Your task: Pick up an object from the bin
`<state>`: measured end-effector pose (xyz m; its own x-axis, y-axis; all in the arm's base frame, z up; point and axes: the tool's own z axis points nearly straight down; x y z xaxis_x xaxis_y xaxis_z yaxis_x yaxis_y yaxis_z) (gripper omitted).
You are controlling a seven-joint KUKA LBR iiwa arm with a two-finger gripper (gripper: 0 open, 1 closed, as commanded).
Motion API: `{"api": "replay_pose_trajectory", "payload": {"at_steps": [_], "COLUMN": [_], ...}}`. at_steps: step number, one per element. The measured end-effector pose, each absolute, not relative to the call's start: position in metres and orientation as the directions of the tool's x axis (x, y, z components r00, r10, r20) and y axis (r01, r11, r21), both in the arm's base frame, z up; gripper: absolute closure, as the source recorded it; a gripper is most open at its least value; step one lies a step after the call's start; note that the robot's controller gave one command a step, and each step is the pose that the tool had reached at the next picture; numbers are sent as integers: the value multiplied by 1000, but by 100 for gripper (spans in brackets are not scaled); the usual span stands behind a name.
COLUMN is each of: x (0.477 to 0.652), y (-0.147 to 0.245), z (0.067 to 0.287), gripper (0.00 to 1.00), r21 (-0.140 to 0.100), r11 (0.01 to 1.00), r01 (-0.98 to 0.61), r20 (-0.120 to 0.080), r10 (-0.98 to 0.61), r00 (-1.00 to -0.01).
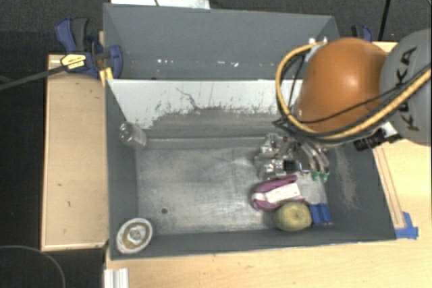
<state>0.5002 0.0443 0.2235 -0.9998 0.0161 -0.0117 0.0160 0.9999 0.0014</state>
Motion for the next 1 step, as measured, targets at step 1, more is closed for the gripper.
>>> {"api": "replay_pose_trajectory", "payload": {"at_steps": [1], "x": [498], "y": [44], "z": [219], "gripper": [0], "r21": [1], "r11": [1000], "r01": [20], "r20": [-2], "r10": [20], "r00": [-1000]}}
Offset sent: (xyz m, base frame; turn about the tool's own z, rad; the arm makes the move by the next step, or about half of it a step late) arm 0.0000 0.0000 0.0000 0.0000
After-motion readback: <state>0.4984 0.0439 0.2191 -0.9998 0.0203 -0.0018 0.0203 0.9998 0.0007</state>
